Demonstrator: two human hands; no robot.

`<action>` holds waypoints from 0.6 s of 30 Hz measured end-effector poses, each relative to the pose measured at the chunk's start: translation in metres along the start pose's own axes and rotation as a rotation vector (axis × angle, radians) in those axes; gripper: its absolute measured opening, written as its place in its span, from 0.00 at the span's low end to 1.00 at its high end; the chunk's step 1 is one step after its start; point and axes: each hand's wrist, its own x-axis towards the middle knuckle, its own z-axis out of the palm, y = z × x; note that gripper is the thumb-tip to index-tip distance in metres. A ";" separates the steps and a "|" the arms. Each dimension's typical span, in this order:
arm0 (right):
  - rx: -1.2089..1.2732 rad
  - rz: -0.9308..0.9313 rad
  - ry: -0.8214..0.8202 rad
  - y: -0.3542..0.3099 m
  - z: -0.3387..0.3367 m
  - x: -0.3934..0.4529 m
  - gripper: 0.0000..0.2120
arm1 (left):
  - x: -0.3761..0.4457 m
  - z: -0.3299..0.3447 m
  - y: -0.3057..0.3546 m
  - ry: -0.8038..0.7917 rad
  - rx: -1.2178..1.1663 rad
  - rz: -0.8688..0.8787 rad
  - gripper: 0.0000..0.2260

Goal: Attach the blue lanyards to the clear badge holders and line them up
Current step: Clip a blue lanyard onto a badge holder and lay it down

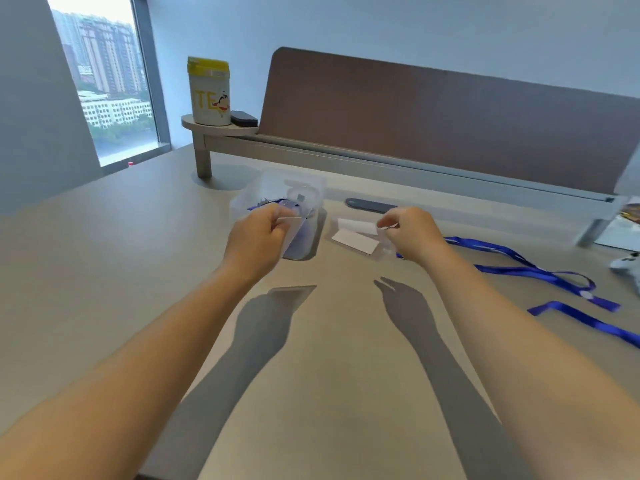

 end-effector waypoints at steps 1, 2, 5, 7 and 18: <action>-0.008 0.028 -0.006 0.016 -0.006 -0.013 0.16 | -0.007 0.009 0.009 -0.015 0.003 0.030 0.11; -0.012 0.058 -0.009 0.032 -0.011 -0.026 0.15 | -0.013 0.019 0.018 -0.028 0.006 0.059 0.10; -0.004 0.168 0.009 0.081 -0.023 -0.059 0.15 | -0.031 0.051 0.043 -0.040 0.020 0.143 0.07; 0.003 0.245 0.011 0.113 -0.028 -0.076 0.15 | -0.042 0.073 0.057 -0.069 0.027 0.180 0.05; -0.257 0.267 -0.097 0.211 -0.012 -0.091 0.09 | -0.054 0.151 0.099 -0.235 0.246 0.354 0.12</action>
